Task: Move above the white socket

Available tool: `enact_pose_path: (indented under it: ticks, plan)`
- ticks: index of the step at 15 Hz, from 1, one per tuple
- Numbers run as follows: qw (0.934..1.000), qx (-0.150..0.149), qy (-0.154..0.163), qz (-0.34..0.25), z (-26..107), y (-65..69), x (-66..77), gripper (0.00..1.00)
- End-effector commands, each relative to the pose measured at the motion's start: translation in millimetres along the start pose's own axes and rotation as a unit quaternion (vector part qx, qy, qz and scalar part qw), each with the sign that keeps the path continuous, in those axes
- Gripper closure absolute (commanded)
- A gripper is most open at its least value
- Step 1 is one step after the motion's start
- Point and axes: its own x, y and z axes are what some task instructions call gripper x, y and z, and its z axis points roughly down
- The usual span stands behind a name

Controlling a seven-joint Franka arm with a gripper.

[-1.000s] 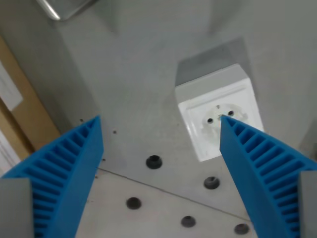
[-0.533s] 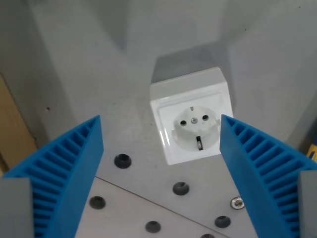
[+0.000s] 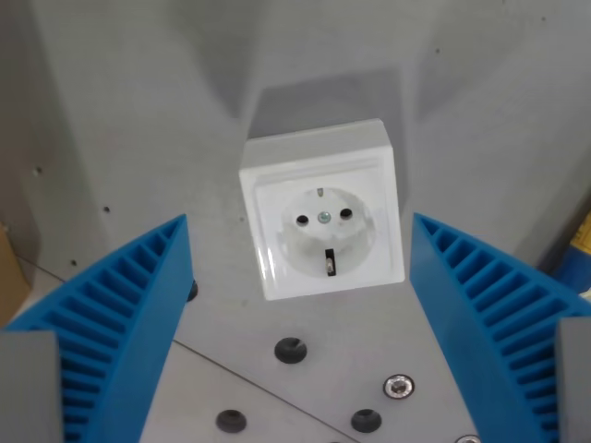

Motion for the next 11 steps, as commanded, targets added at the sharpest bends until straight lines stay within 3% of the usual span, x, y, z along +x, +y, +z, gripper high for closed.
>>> enact_pose_path:
  ticks: [1,11]
  plan:
    - [0.9961,-0.009,0.060,-0.064,5.0,4.4,-8.0,0.00]
    - [0.9967,-0.006,0.059,-0.056,9.3,12.1,-13.9,0.00]
